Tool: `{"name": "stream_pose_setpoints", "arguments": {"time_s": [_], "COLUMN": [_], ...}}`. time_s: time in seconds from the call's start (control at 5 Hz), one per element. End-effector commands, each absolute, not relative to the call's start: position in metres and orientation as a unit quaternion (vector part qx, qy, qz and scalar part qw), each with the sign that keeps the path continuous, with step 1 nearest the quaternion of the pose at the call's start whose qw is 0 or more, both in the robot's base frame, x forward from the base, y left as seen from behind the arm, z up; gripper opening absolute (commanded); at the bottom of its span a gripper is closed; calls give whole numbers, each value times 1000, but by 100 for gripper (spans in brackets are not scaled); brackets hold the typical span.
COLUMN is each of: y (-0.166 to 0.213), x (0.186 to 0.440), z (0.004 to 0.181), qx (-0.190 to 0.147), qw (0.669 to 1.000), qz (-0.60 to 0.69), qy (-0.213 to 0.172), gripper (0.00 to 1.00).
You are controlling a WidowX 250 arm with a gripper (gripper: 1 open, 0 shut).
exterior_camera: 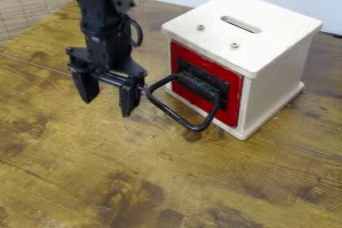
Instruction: Close the drawer
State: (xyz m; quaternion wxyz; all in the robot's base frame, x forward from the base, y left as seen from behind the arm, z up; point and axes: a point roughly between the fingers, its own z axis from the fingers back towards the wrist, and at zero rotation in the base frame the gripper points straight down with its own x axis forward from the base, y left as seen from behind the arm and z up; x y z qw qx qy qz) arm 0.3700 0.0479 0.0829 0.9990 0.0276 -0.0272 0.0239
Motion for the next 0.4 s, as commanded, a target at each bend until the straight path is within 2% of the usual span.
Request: {"name": "stream_pose_setpoints", "arguments": {"time_s": [0.0, 0.2], "y": [60, 61], "x": [376, 376], "z": [109, 113], "qx": [25, 20], "qw": [998, 998], "qz": [28, 26], "qy": [-54, -52], "gripper": [100, 100]}}
